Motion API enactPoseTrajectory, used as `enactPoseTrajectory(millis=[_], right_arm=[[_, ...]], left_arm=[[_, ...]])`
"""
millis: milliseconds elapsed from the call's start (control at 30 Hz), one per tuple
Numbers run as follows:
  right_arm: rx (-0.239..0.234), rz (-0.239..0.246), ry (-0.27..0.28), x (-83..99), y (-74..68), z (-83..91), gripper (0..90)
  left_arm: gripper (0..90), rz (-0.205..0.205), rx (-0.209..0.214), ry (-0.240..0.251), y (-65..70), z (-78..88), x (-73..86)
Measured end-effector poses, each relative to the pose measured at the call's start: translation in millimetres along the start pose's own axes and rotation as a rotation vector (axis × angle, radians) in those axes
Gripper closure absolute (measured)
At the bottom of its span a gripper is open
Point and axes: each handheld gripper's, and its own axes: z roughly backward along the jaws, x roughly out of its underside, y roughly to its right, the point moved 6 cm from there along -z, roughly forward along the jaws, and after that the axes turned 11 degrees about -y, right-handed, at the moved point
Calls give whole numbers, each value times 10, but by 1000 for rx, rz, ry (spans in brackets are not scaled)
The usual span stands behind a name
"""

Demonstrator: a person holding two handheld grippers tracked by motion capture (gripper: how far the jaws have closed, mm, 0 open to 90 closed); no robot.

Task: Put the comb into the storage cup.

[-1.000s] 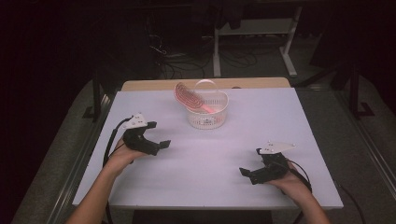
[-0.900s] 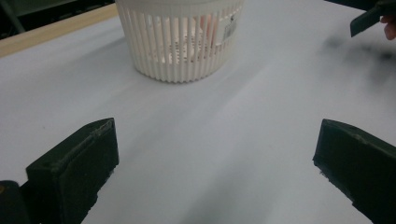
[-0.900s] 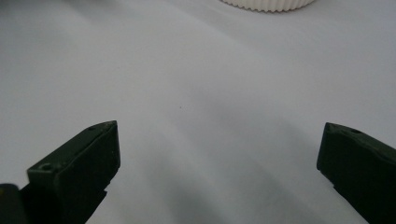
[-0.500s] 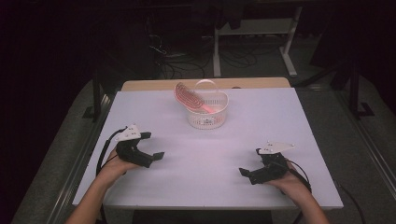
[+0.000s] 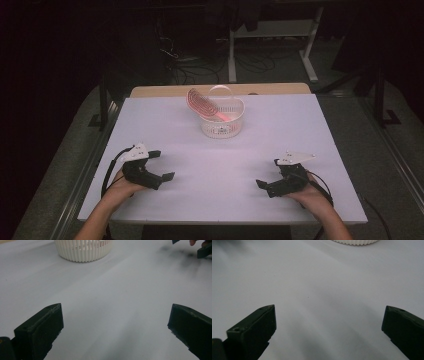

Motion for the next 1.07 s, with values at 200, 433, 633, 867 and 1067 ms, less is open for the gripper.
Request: enactPoseTrajectory(millis=[200,433,633,867,1067], right_arm=[[1,-1,-2,7,8,0,0],[0,-7,-2,12,15,3,0],[2,-4,-4,13,14,0,0],[2,-7,-5,14,22,-5,0],[2,-7,-6,16,22,-9,0]], left_arm=[[0,4,4,-5,6,-31,55],[0,10,8,-18,-8,-61,115],[0,13,6,-22,-20,-51,142],[0,11,9,-33,-23,-70,157],[0,8,12,-34,-18,-74,154]])
